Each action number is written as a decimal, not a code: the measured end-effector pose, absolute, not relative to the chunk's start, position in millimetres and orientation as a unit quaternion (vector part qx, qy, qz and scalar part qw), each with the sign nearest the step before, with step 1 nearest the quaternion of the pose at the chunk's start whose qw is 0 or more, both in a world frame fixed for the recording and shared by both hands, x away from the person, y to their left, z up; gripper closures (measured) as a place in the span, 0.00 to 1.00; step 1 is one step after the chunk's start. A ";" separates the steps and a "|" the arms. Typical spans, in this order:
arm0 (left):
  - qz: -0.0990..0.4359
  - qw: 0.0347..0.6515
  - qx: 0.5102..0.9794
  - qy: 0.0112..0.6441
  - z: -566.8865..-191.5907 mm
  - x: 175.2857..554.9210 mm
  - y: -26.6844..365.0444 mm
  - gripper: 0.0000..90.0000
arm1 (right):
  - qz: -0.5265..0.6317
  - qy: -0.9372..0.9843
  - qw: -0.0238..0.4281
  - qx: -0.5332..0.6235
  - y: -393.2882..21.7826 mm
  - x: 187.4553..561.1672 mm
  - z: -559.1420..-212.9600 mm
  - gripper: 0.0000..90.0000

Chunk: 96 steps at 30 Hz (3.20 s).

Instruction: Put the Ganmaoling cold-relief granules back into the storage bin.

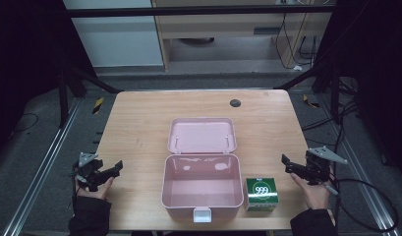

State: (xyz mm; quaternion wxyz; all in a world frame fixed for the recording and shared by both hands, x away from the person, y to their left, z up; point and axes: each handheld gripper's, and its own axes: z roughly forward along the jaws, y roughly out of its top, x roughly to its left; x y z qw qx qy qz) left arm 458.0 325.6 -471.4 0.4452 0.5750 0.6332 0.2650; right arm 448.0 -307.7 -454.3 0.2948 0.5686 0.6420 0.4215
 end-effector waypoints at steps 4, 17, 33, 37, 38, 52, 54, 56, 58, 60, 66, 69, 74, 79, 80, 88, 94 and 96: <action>0.264 0.442 0.578 0.633 -471.8 458.0 327.0 0.23 | 0.433 0.639 0.313 0.553 -311.8 446.3 -439.7 0.09; 0.264 0.424 0.604 0.622 -473.5 457.9 323.2 0.25 | 0.444 0.673 0.325 0.495 -307.1 454.0 -406.3 0.16; 0.255 0.416 0.615 0.620 -476.7 459.6 321.4 0.25 | 0.419 0.752 0.300 0.412 -287.1 462.0 -368.9 0.12; 0.257 0.415 0.615 0.620 -476.7 460.0 321.4 0.25 | 0.411 0.771 0.291 0.390 -283.2 461.9 -363.5 0.12; 0.257 0.415 0.615 0.619 -476.7 460.0 321.3 0.25 | 0.410 0.776 0.288 0.383 -282.3 462.0 -362.4 0.12; 0.254 0.409 0.625 0.614 -479.3 461.5 317.8 0.25 | 0.344 0.876 0.208 0.268 -257.2 457.0 -357.8 0.10; 0.252 0.406 0.629 0.613 -479.9 462.1 317.9 0.25 | 0.332 0.887 0.198 0.251 -253.3 456.0 -358.4 0.10; 0.251 0.404 0.630 0.613 -480.6 462.6 317.7 0.25 | 0.315 0.901 0.186 0.234 -248.9 454.2 -358.6 0.10; 0.252 0.403 0.630 0.614 -481.0 462.8 317.5 0.24 | 0.307 0.908 0.176 0.224 -246.1 453.3 -359.0 0.10; 0.253 0.403 0.631 0.613 -480.8 462.5 317.4 0.24 | 0.296 0.916 0.166 0.213 -242.9 452.0 -359.9 0.09; 0.252 0.401 0.633 0.612 -481.5 463.1 316.9 0.24 | 0.248 0.942 0.138 0.177 -234.7 444.6 -365.6 0.08; 0.252 0.399 0.635 0.612 -482.1 463.3 316.6 0.24 | 0.241 0.946 0.131 0.169 -232.7 442.3 -366.6 0.08; 0.251 0.395 0.638 0.611 -482.5 463.8 316.5 0.24 | 0.231 0.954 0.117 0.150 -227.2 439.1 -370.0 0.06; 0.252 0.394 0.639 0.610 -483.3 464.4 315.6 0.24 | 0.218 0.962 0.100 0.130 -221.3 435.8 -374.7 0.05; 0.252 0.394 0.640 0.610 -483.5 464.4 315.6 0.24 | 0.218 0.962 0.100 0.130 -221.3 435.8 -374.7 0.05; 0.251 0.393 0.641 0.609 -484.0 465.0 315.1 0.24 | 0.210 0.969 0.076 0.103 -214.5 432.3 -384.7 0.03; 0.251 0.393 0.642 0.609 -484.4 465.4 314.6 0.24 | 0.202 0.973 0.069 0.093 -208.7 432.5 -394.3 0.03; 0.252 0.393 0.642 0.609 -484.3 465.3 314.8 0.24 | 0.199 0.973 0.069 0.091 -206.1 433.0 -398.9 0.02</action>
